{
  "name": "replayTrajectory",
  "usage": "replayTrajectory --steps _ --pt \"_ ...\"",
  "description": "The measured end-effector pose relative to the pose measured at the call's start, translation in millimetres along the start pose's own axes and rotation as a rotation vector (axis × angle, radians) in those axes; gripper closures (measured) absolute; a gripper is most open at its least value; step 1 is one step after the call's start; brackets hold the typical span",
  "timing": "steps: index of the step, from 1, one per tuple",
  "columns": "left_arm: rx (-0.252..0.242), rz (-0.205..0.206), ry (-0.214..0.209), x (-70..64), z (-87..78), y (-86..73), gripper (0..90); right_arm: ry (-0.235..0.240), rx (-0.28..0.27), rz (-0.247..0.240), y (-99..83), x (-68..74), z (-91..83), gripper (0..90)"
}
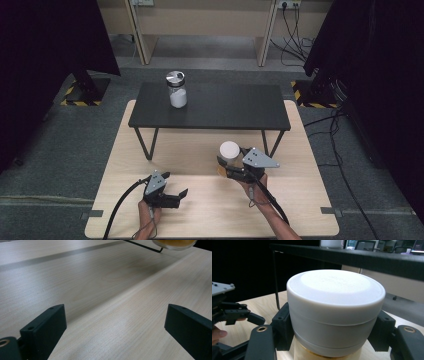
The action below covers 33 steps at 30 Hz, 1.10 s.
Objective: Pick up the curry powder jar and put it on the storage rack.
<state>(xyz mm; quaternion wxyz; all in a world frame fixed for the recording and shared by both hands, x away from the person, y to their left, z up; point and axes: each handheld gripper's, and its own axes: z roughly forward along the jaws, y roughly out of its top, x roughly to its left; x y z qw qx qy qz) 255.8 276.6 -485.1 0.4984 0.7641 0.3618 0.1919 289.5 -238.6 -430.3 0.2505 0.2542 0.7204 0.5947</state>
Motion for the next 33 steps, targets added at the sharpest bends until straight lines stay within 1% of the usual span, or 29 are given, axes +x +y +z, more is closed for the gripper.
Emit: replayTrajectory --steps 8,14,17,19,28,33 --pt "0.0 0.001 0.0 0.0 0.0 0.0 3.2 0.02 -0.006 -0.009 13.2 0.7 -3.3 34.9" --pt "0.0 0.001 0.0 0.0 0.0 0.0 3.2 0.038 -0.005 -0.003 22.3 -2.0 -5.6 34.9" --pt "0.0 0.001 0.0 -0.1 0.0 0.0 3.2 0.042 -0.007 -0.011 26.9 -2.3 -6.8 34.9" --pt "0.0 0.0 0.0 0.0 0.0 0.0 3.2 0.05 -0.008 -0.004 30.3 -4.3 -7.3 34.9" --pt "0.0 0.001 0.0 -0.1 -0.1 0.0 3.2 0.069 -0.018 -0.018 50.4 -6.4 -10.3 34.9" --pt "0.0 0.002 0.0 -0.1 -0.1 0.0 3.2 0.089 -0.016 -0.01 60.9 -9.8 -10.3 34.9"
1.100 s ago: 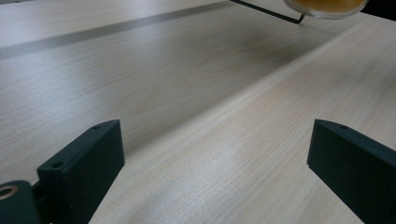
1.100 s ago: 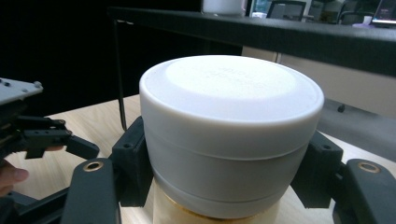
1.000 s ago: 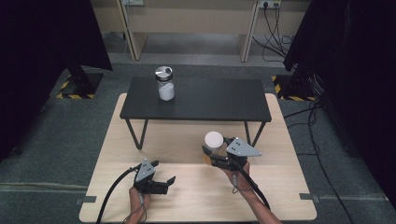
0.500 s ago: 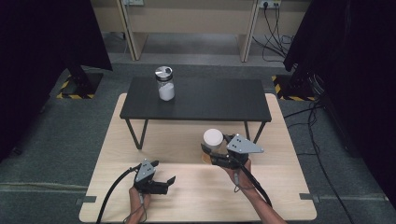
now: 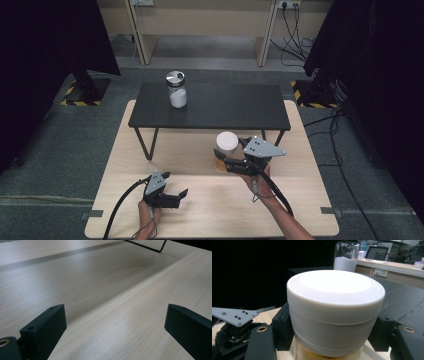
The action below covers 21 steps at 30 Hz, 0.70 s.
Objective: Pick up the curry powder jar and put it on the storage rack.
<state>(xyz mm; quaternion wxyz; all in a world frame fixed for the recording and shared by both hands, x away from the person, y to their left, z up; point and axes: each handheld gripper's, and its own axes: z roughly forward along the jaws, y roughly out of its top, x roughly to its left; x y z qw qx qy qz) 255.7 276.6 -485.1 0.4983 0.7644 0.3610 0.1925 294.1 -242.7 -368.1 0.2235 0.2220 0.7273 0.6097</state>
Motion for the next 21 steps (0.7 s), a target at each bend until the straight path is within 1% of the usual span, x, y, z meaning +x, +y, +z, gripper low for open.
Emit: replayTrajectory --steps 6,13,15,18,21 --pt "0.0 -0.003 0.0 -0.2 0.1 -0.1 3.2 0.02 -0.009 0.01 12.8 -6.5 -1.1 34.9" --pt "0.0 -0.002 0.0 0.0 0.1 0.0 3.2 0.036 -0.032 0.014 35.4 -14.1 -0.1 34.9" --pt "0.0 0.0 0.0 -0.1 0.0 0.0 3.2 0.033 -0.032 0.002 43.9 -14.9 2.4 34.9" --pt "0.0 -0.003 -0.001 -0.1 0.0 0.1 3.2 0.038 -0.038 0.005 55.2 -18.6 7.8 34.9" --pt "0.0 -0.004 -0.001 0.1 0.0 0.1 3.3 0.03 -0.041 -0.002 67.0 -21.1 14.6 34.9"
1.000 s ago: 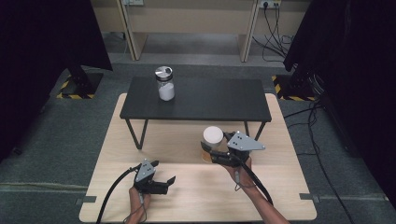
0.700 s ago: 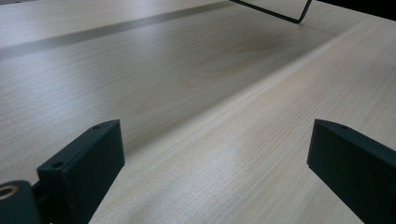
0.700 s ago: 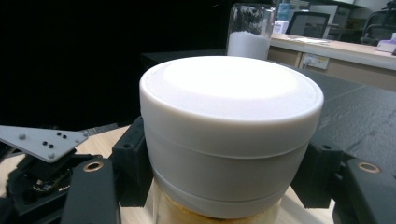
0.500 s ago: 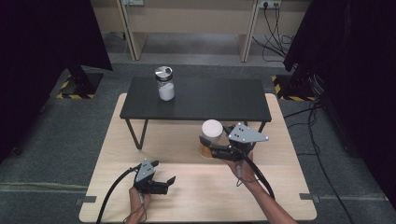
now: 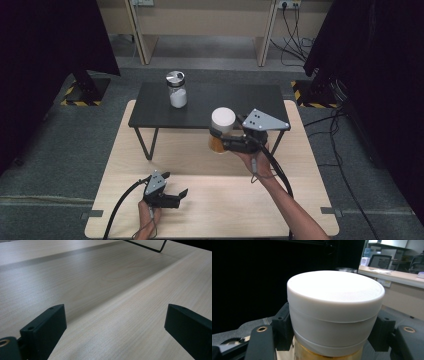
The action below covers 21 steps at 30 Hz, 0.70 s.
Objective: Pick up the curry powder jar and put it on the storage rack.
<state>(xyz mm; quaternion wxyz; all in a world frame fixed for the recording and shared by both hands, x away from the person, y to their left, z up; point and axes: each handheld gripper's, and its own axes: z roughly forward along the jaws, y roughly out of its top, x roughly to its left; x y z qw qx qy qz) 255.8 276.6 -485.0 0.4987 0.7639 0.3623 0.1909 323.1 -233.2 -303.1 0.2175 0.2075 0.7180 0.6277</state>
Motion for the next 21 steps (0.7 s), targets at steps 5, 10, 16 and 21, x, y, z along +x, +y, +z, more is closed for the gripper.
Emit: replayTrajectory --steps 5,10,16,21 --pt "0.0 0.001 -0.001 0.1 0.0 -0.1 3.2 -0.022 -0.003 0.006 19.1 -8.4 15.4 35.0" --pt "-0.001 0.001 -0.002 0.3 -0.1 -0.1 3.2 -0.073 0.001 0.0 36.7 -16.1 32.8 34.9" --pt "-0.001 0.0 -0.004 0.6 -0.1 -0.2 3.2 -0.143 0.022 0.004 53.1 -26.4 52.0 34.9" --pt "0.002 0.004 -0.004 1.2 -0.2 0.4 3.3 -0.193 0.043 0.027 60.6 -34.7 66.7 34.9"
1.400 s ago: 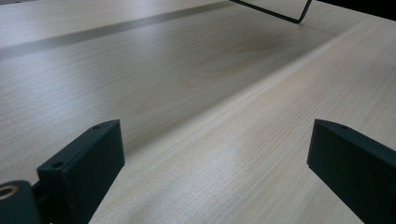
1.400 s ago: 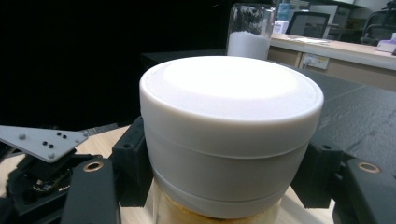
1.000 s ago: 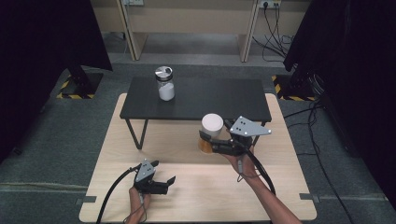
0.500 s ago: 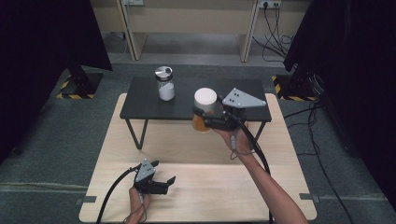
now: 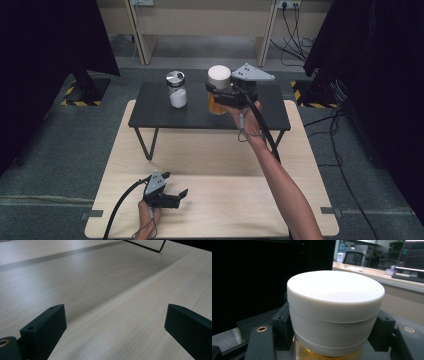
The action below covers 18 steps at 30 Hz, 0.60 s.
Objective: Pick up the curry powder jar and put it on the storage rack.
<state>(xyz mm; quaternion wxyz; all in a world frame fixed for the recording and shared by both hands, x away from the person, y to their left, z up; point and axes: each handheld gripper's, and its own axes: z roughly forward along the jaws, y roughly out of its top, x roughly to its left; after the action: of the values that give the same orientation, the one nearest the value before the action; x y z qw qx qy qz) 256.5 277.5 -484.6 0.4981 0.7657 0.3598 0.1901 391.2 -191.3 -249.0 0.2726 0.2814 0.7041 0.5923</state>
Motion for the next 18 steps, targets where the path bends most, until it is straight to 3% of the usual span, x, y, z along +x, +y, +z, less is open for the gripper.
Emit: replayTrajectory --steps 12,18 --pt "-0.003 -0.006 -0.001 0.5 0.1 -0.6 3.2 -0.061 0.044 0.05 0.4 -4.9 38.9 34.9" --pt "-0.005 -0.008 -0.003 1.1 -0.1 -1.0 3.3 -0.076 0.069 0.046 -3.3 -2.7 52.3 34.9"
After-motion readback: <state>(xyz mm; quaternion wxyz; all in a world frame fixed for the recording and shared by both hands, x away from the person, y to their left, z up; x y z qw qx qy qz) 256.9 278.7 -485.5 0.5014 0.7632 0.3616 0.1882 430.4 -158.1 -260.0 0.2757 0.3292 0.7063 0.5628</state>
